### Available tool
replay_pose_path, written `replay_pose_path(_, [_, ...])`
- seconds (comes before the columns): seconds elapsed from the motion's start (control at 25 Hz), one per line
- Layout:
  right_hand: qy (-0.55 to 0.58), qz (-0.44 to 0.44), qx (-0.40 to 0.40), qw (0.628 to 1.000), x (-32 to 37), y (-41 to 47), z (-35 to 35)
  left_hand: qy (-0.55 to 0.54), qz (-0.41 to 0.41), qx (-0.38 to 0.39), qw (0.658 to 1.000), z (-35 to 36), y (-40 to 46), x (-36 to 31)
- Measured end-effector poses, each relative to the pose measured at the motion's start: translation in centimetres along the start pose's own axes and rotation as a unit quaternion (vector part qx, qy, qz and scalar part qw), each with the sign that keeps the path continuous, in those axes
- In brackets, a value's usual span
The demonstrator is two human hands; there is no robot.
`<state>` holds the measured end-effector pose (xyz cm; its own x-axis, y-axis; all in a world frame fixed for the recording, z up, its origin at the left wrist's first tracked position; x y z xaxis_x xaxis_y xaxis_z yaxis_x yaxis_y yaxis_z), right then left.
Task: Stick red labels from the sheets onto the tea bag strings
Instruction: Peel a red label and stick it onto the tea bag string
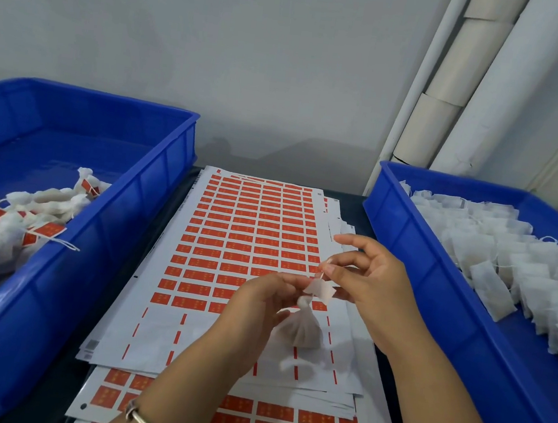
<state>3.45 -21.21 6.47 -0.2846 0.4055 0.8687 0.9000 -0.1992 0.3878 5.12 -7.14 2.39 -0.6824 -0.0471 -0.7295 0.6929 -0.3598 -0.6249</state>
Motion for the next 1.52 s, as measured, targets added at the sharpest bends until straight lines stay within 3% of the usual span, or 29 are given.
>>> replay_pose_path(0.24, [0.008,-0.015,0.038,0.999,0.7,-0.2,0.1,0.033,0.082,0.037,0.995,-0.2,0.5,0.8])
replay_pose_path(0.36, [0.006,-0.020,0.048,0.999,0.9,-0.3,0.1,0.036,0.090,0.067,0.993,-0.1,0.5,0.8])
replay_pose_path(0.72, [0.007,-0.019,0.048,0.999,1.2,-0.5,0.1,0.038,0.098,0.064,0.992,-0.1,0.4,0.8])
replay_pose_path(0.88, [-0.015,0.010,0.092,0.996,1.1,-1.3,0.4,0.063,0.117,0.014,0.991,-0.3,0.3,0.7])
replay_pose_path(1.0, [-0.027,0.023,0.066,0.997,1.2,-1.6,0.2,0.128,0.160,-0.047,0.978,-0.5,-0.1,0.1])
replay_pose_path(1.28, [0.004,0.015,0.036,0.999,3.1,-2.2,0.5,0.328,0.293,-0.110,0.891,-0.5,-3.4,-3.1])
replay_pose_path(1.44, [0.002,-0.001,0.037,0.999,4.6,-2.1,1.0,0.241,0.353,-0.192,0.883,-3.3,-7.7,-7.6])
replay_pose_path(1.52, [0.006,0.006,0.048,0.999,5.0,-2.2,1.2,0.175,0.406,-0.265,0.857,-6.4,-10.6,-10.9])
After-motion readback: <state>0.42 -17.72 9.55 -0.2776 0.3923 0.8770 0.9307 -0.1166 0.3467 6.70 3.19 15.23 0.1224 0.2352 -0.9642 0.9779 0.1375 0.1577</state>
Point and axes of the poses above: each hand's wrist, its own y-axis towards the middle knuckle, its own z-axis out of the palm, x = y × z, the point moved 4 cm from there along y, towards the middle knuckle, and after that the axes turned 13 degrees about -z, right-handed, at the moved point
